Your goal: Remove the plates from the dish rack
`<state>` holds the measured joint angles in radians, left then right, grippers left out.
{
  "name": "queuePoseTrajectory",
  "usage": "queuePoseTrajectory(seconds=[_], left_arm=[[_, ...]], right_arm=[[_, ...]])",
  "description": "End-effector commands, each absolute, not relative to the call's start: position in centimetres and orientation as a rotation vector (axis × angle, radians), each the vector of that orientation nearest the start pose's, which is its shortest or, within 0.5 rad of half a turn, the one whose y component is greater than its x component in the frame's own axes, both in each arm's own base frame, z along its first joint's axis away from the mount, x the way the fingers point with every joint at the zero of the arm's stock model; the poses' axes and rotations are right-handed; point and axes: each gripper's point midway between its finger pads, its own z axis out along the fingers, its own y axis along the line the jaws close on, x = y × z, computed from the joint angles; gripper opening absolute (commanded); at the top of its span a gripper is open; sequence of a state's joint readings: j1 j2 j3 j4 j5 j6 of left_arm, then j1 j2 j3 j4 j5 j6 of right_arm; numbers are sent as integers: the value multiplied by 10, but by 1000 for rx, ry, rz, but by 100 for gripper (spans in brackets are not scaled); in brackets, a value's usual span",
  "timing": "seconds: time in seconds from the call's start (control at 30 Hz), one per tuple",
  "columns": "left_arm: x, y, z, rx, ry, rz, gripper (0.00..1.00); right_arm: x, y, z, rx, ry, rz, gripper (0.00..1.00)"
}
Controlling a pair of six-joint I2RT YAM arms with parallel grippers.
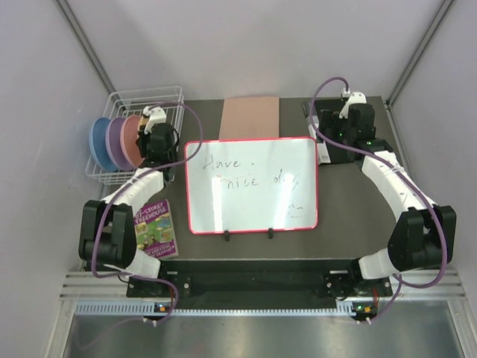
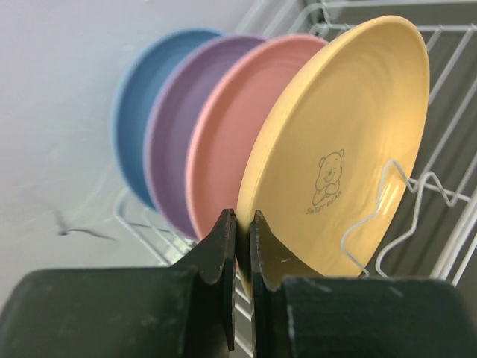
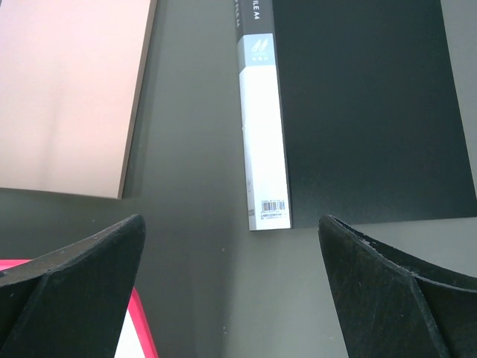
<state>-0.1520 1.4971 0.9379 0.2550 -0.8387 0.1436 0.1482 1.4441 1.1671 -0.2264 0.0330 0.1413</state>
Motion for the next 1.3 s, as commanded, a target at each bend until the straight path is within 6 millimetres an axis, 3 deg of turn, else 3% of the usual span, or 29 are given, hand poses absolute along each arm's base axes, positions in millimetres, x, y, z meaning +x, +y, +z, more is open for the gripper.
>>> queuePoseTrajectory(seconds=[0.0,0.27,0.6,0.7,0.73,0.77,0.8,0.93,1.27], left_arm=[[416,58,272,-431,1556,845,0],[412,40,311,-431,1508,833,0],[388,21,352,-430,1484,791,0],[384,8,361,-409,1518,684,0],[381,5,373,-407,1508,617,0],[385,-5,374,-412,1504,515,0],[383,-9,371,-389,1530,485,0],[372,-18,382,-410,1513,323,0],[368,-88,367,-338,1566,-213,0]], right_arm=[[439,67,250,9,1980,151,100],[434,67,258,8,1964,159,100],[423,72,277,-6,1918,200,100],[416,87,289,-61,1871,299,100],[414,92,293,-75,1856,326,100],[411,96,292,-86,1851,352,100],[408,104,302,-107,1814,405,100],[398,122,311,-148,1782,532,100],[367,187,328,-314,1701,835,100]])
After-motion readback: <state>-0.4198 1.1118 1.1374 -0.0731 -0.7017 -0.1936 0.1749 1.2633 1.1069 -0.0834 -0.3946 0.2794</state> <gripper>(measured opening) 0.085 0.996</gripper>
